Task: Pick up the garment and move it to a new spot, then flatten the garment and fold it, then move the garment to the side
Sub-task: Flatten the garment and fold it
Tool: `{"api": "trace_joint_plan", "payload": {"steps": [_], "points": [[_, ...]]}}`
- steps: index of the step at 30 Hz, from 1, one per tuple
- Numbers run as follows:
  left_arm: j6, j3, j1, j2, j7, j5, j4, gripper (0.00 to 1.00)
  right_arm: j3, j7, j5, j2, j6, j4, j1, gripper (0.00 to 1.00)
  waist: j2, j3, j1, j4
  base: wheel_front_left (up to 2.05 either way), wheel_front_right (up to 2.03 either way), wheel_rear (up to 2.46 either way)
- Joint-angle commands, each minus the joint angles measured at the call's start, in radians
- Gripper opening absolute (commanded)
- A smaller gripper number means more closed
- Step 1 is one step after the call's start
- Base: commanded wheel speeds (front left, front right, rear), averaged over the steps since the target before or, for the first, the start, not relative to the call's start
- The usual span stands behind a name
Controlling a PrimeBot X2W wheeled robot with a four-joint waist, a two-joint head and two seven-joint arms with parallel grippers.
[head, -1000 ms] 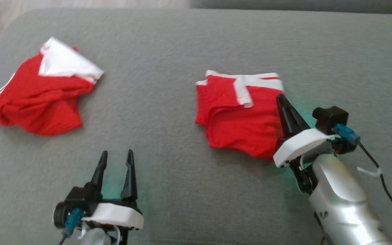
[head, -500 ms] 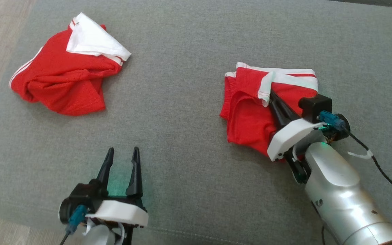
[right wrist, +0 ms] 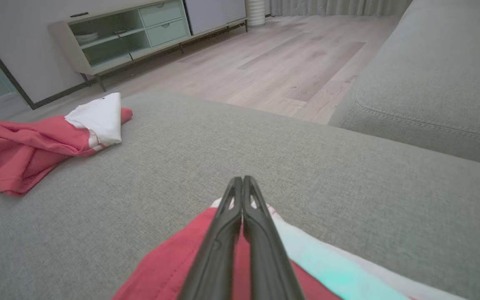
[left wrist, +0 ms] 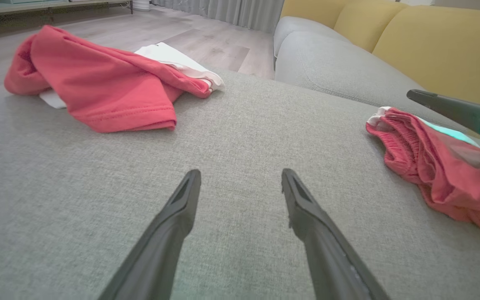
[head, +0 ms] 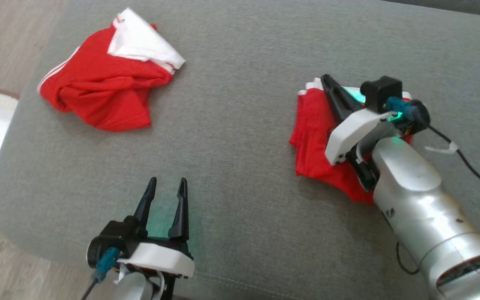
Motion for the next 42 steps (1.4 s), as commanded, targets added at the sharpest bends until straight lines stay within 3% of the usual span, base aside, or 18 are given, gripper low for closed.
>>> {"api": "trace_joint_plan", "payload": {"steps": [1, 7, 15, 16, 17, 18, 23, 30, 42], "points": [[0.002, 0.021, -0.035, 0.012, -0.006, -0.009, -0.022, 1.00, 0.005, -0.002, -0.001, 0.018, -0.001, -0.010, -0.032, 0.00, 0.0000, 0.003, 0.0000, 0.015, 0.00, 0.00, 0.00], [0.017, 0.035, -0.032, 0.012, -0.006, -0.009, -0.031, 1.00, -0.031, -0.012, 0.013, 0.018, -0.001, 0.002, -0.037, 0.00, 0.0000, -0.010, 0.0000, -0.003, 0.00, 0.00, 0.00], [0.021, 0.111, -0.027, 0.012, -0.006, 0.047, -0.043, 1.00, -0.200, -0.015, -0.017, 0.018, -0.001, -0.156, 0.114, 0.00, 0.0000, -0.060, 0.0000, -0.136, 0.00, 0.00, 0.00], [0.021, 0.124, -0.027, 0.012, -0.006, 0.056, -0.043, 1.00, -0.219, -0.015, -0.032, 0.018, -0.001, -0.179, 0.138, 0.36, 0.0000, -0.068, 0.0000, -0.157, 0.00, 0.00, 0.00], [0.019, 0.136, -0.027, 0.012, -0.006, 0.065, -0.042, 1.00, -0.243, -0.015, -0.045, 0.018, -0.001, -0.199, 0.163, 0.91, 0.0000, -0.074, 0.0000, -0.174, 0.00, 0.00, 0.00], [0.017, 0.150, -0.026, 0.012, -0.006, 0.073, -0.042, 1.00, -0.263, -0.015, -0.054, 0.018, -0.001, -0.220, 0.188, 1.00, 0.0000, -0.080, 0.0000, -0.193, 0.00, 0.00, 0.00], [0.011, 0.205, -0.015, 0.012, -0.006, 0.118, -0.039, 1.00, -0.344, -0.015, -0.101, 0.018, -0.001, -0.329, 0.301, 1.00, 0.0000, -0.108, 0.0000, -0.263, 0.00, 0.00, 0.00], [0.012, 0.249, 0.014, 0.012, -0.006, 0.139, -0.033, 1.00, -0.383, -0.015, -0.104, 0.018, -0.001, -0.433, 0.419, 1.00, 0.0000, -0.141, 0.0000, -0.318, 0.00, 0.00, 0.00], [0.024, 0.288, 0.121, 0.012, -0.006, 0.156, -0.040, 1.00, -0.365, -0.015, -0.074, 0.018, -0.001, -0.475, 0.569, 1.00, 0.0000, -0.220, 0.0000, -0.361, 0.00, 0.00, 0.00]]}}
